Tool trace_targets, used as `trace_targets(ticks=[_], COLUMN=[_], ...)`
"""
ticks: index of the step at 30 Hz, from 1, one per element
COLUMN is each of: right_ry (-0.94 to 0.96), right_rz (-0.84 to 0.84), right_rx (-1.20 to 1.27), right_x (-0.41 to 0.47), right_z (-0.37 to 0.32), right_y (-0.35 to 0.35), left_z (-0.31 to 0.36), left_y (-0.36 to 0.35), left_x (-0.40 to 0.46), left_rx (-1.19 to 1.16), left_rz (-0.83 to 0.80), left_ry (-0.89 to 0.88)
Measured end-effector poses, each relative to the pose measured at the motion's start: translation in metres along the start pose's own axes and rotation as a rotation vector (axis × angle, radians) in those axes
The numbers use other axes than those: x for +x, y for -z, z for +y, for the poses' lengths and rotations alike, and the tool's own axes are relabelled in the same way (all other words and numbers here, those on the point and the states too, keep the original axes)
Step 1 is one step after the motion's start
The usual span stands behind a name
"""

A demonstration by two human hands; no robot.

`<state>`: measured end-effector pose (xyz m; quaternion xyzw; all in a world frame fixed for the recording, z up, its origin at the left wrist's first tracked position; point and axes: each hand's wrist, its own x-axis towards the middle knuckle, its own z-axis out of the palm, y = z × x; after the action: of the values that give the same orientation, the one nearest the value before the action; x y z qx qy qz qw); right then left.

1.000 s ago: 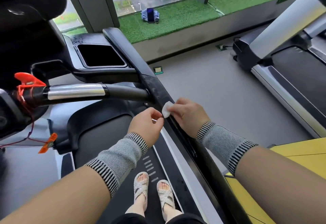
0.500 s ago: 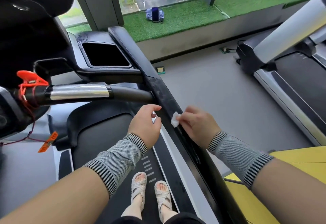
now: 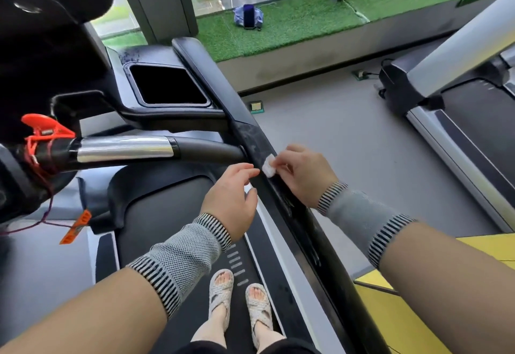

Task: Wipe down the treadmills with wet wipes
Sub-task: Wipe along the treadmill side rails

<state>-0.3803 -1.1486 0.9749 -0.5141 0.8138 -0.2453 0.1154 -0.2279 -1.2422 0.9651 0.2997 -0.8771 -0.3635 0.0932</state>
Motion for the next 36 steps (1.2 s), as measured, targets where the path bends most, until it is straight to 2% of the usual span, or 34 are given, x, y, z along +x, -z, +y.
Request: trace_targets(ticks=[3,8,11,13,19,25,29,31,36], right_ry=[0.010,0.024,0.108,0.112,0.017,-0.018,-0.013,-0.029,-0.021], right_rz=[-0.056,-0.043,-0.003,-0.033,-0.027,-0.073,-0.113,-0.085,-0.177], right_rx=[0.057,-0.010,-0.036,-0.002,-0.022,0.093,-0.040,0.002,0.119], right_x=[-0.037,0.034,0.019,0.001,0.076,-0.020,0.017,0.025,-0.067], right_z=[0.003,-0.019,-0.007,-0.007,-0.029,-0.003,-0.004,-0.008,0.001], right_y=[0.013,0.003,0.002,0.006,-0.004,0.011,0.007,0.003,0.014], left_z=[-0.005,-0.003,-0.004,-0.009,-0.001,0.000,0.007,0.012,0.013], left_y=[0.003,0.001,0.006,0.010,0.006,0.009,0.003,-0.001,-0.008], left_x=[0.002,0.000,0.000,0.001,0.001,0.003,0.000,-0.002,-0.011], left_rx=[-0.014,-0.013,-0.037,-0.038,-0.024,-0.089,-0.074,-0.065,-0.047], left_rz=[0.009,-0.002,-0.007,0.003,-0.045,0.010,-0.017,-0.031,-0.057], left_ry=[0.018,0.039,0.038,0.053,0.062,0.121,0.132,0.127,0.129])
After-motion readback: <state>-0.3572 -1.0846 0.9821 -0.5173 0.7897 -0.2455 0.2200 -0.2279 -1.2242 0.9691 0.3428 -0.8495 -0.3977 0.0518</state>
